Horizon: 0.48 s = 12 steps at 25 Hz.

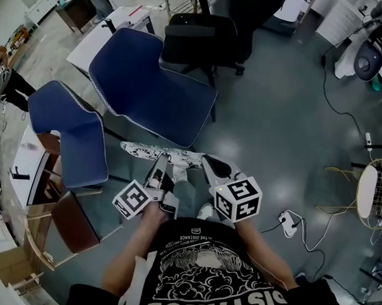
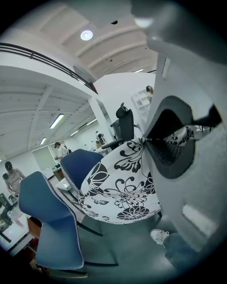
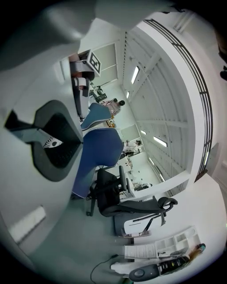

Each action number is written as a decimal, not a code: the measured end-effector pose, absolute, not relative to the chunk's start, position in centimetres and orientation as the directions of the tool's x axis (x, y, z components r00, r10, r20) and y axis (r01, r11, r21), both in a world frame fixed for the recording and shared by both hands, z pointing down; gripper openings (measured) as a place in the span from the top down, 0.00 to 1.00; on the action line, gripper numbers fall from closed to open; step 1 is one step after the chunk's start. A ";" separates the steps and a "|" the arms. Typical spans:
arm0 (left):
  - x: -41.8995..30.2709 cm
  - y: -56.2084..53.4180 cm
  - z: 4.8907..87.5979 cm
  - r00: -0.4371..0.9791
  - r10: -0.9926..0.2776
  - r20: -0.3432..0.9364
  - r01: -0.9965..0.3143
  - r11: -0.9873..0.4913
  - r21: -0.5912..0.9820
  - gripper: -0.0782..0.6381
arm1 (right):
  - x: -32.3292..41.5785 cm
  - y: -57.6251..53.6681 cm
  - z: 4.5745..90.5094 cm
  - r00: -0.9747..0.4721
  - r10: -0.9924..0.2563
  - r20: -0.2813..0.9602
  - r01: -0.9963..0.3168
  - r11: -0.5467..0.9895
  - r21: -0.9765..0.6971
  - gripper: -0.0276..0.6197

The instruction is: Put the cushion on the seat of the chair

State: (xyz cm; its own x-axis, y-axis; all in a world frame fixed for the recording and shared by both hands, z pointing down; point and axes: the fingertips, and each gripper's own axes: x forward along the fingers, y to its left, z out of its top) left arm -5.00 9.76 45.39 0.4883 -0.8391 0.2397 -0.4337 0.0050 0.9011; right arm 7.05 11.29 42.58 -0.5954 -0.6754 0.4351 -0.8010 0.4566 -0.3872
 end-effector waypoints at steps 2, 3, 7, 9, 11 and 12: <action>-5.0 8.7 45.5 0.494 -0.836 0.237 -0.419 0.009 0.908 0.88 | 6.6 10.1 42.9 -0.597 -0.668 0.443 -0.800 0.456 -0.390 0.96; -5.1 8.1 45.5 0.497 -0.834 0.240 -0.422 0.009 0.907 0.88 | 6.3 9.5 43.1 -0.599 -0.664 0.447 -0.799 0.457 -0.391 0.96; -5.5 5.6 45.8 0.501 -0.827 0.256 -0.435 0.016 0.900 0.88 | 5.2 7.0 43.3 -0.605 -0.649 0.461 -0.795 0.465 -0.389 0.96; -5.5 4.2 45.7 0.511 -0.825 0.242 -0.408 0.014 0.913 0.88 | 4.8 5.7 43.2 -0.605 -0.647 0.464 -0.795 0.466 -0.387 0.96; -5.4 2.9 45.8 0.524 -0.819 0.236 -0.395 0.012 0.919 0.88 | 4.4 4.5 43.1 -0.600 -0.648 0.469 -0.799 0.464 -0.383 0.96; -5.4 2.3 45.8 0.530 -0.815 0.235 -0.392 0.011 0.920 0.88 | 4.3 3.9 43.0 -0.597 -0.649 0.472 -0.802 0.461 -0.381 0.96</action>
